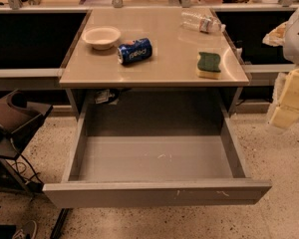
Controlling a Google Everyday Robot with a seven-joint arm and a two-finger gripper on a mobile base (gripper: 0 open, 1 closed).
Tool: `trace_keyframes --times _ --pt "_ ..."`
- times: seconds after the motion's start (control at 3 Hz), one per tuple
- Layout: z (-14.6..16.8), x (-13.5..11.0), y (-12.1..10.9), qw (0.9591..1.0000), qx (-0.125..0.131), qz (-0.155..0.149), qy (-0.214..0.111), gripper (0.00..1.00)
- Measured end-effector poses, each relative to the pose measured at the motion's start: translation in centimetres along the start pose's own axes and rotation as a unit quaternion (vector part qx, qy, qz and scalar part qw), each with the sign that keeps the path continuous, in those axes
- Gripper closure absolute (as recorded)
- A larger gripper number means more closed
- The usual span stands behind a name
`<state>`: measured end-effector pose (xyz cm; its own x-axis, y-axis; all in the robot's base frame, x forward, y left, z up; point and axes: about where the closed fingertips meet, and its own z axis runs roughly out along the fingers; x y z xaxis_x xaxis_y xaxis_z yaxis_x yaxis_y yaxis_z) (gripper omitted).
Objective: Place pepsi can into top drawer
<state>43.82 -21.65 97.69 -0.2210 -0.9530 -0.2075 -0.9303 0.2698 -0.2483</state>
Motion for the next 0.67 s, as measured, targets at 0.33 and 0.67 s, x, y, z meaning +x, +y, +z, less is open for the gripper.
trace_keyframes --times 0.33,0.67 --pt "0.0 0.0 0.0 1.0000 0.000 0.000 0.000 0.00" --pt "-0.6 -1.6 -0.2 0.9980 0.001 -0.035 -0.053 0.00"
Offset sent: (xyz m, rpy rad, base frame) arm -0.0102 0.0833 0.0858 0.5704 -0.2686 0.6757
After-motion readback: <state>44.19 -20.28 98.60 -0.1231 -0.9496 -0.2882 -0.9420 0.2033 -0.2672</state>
